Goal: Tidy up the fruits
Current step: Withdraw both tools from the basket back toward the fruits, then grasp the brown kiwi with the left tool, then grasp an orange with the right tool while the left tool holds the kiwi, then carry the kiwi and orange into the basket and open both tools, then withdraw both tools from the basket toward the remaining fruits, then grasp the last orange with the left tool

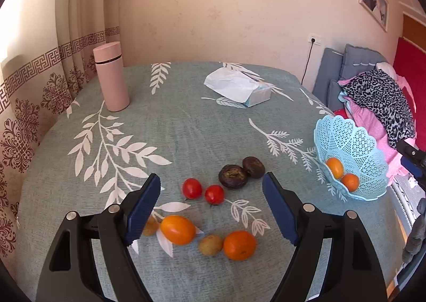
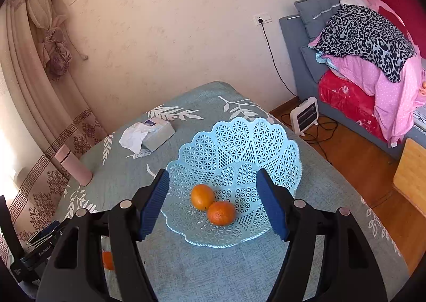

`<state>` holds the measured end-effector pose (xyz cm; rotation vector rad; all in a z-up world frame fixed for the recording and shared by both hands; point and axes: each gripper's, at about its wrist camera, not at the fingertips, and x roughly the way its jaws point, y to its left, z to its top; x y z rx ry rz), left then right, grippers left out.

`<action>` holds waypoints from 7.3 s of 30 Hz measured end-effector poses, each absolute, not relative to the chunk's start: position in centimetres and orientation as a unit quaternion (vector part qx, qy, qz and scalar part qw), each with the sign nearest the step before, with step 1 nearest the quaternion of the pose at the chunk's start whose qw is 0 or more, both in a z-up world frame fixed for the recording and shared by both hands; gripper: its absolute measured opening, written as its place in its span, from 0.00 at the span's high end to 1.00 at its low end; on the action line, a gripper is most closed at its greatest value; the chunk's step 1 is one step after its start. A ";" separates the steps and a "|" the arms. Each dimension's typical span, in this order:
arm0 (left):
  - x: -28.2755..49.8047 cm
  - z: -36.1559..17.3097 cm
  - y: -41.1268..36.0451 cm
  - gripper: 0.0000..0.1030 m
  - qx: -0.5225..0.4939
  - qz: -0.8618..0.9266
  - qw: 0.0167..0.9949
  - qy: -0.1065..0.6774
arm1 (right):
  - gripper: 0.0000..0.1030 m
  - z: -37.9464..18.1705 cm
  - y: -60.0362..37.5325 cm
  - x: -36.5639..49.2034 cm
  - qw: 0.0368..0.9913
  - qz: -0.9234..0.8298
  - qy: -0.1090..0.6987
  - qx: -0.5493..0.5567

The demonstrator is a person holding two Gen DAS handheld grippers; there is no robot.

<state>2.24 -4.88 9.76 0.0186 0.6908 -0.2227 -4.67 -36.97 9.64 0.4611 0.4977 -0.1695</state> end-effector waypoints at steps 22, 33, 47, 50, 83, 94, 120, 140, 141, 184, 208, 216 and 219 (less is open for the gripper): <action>2.1 3.2 3.6 0.36 -0.006 -0.030 0.910 0.413 | 0.33 7.4 -34.1 -2.9 0.936 -0.045 0.288 0.198; 3.5 1.6 2.0 0.61 0.001 -0.062 0.904 0.423 | 0.33 5.9 -30.3 -2.0 0.932 0.026 0.320 0.169; 3.4 2.2 2.1 0.75 -0.008 -0.072 0.918 0.391 | 0.33 2.8 -21.5 -1.7 0.906 0.158 0.376 0.111; 3.0 2.6 2.0 0.75 -0.001 -0.070 0.923 0.379 | 0.34 2.3 -19.5 -1.3 0.897 0.180 0.390 0.104; 2.7 2.5 3.8 0.75 -0.050 -0.080 0.925 0.368 | 0.61 3.4 -18.4 1.4 0.915 0.127 0.370 0.099; 2.4 2.8 3.4 0.75 -0.036 -0.067 0.930 0.360 | 0.61 4.9 -25.8 -0.2 0.935 0.033 0.328 0.133; 1.1 6.9 -5.1 0.75 0.025 -0.105 0.938 0.329 | 0.56 4.9 -39.9 -3.9 0.937 -0.135 0.261 0.189; 1.0 7.6 -21.6 0.75 0.070 -0.282 0.898 0.331 | 0.49 4.7 -40.3 -5.0 0.943 -0.172 0.221 0.178; 1.1 7.4 -22.3 0.75 0.073 -0.287 0.896 0.331 | 0.49 4.8 -40.4 -5.0 0.943 -0.173 0.220 0.179; 3.4 6.4 -6.4 0.37 0.010 -0.119 0.934 0.336 | 0.48 4.6 -36.9 -4.5 0.946 -0.129 0.242 0.175; 4.4 1.3 -1.8 0.59 -0.017 -0.091 0.909 0.405 | 0.48 3.6 -30.9 -3.7 0.948 -0.062 0.282 0.135; 3.9 2.3 -0.1 0.59 -0.043 -0.080 0.916 0.392 | 0.48 3.8 -27.2 -3.3 0.945 0.010 0.302 0.124; 3.5 3.0 0.6 0.59 -0.040 -0.059 0.926 0.371 | 0.48 3.6 -25.2 -2.5 0.937 0.052 0.322 0.125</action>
